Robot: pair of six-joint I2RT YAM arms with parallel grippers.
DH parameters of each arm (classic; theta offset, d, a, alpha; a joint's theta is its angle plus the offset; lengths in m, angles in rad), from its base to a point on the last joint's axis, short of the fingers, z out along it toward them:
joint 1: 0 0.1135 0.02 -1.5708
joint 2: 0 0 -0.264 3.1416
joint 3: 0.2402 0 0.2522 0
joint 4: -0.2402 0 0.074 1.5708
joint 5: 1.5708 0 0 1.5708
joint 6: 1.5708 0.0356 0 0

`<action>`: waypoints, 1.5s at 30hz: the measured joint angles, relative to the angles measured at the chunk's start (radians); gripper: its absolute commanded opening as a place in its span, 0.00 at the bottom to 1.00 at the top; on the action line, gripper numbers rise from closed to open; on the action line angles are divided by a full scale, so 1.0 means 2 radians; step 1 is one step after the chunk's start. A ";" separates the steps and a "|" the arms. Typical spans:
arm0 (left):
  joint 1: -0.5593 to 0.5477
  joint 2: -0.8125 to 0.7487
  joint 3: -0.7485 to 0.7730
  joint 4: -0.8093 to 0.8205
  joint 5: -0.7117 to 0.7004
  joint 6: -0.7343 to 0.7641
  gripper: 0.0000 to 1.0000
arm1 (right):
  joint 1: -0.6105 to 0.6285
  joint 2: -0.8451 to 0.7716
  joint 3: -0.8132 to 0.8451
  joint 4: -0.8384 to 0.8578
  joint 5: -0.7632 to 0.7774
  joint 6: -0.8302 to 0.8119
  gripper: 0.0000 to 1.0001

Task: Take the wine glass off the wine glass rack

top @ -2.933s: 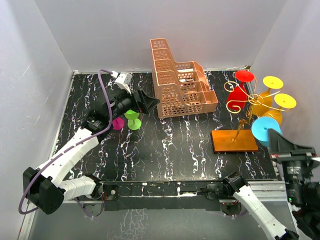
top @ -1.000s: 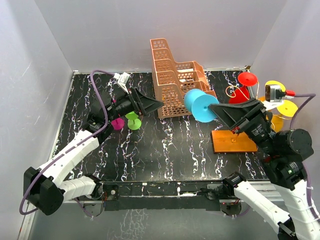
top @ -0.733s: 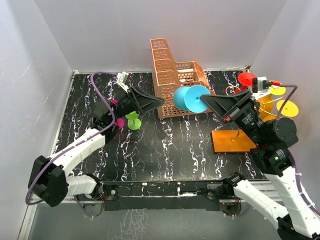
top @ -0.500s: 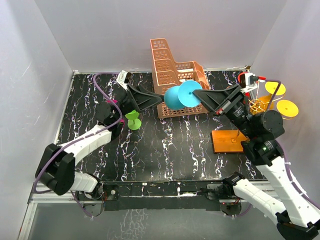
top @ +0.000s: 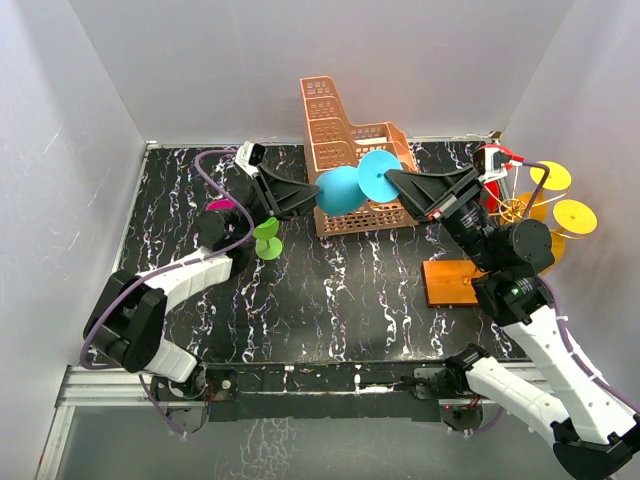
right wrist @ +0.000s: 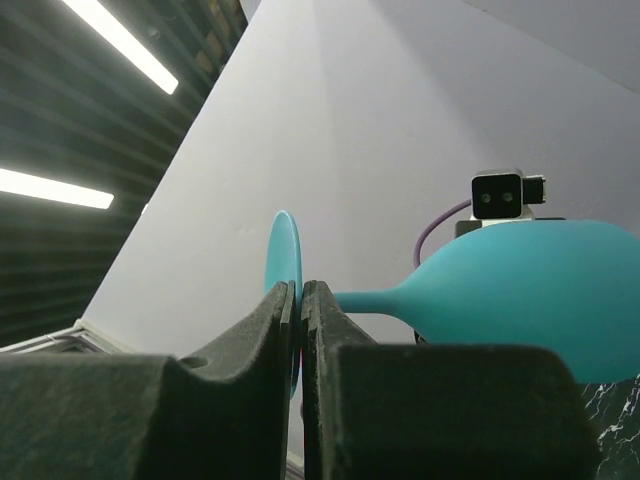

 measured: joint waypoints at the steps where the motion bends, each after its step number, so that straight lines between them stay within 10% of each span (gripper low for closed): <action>1: 0.000 0.000 0.000 0.000 -0.001 -0.004 0.20 | 0.000 0.000 0.000 0.001 0.002 -0.001 0.12; 5: 0.001 -0.003 0.000 0.016 -0.009 -0.017 0.00 | -0.002 -0.004 0.000 -0.003 0.026 -0.020 0.22; 22: 0.004 -0.082 -0.022 -0.120 -0.034 0.079 0.00 | -0.007 0.026 0.007 -0.045 0.059 -0.117 0.97; 45: 0.017 -0.327 0.018 -0.667 -0.118 0.350 0.00 | 0.000 0.048 0.019 -0.161 0.033 -0.213 0.98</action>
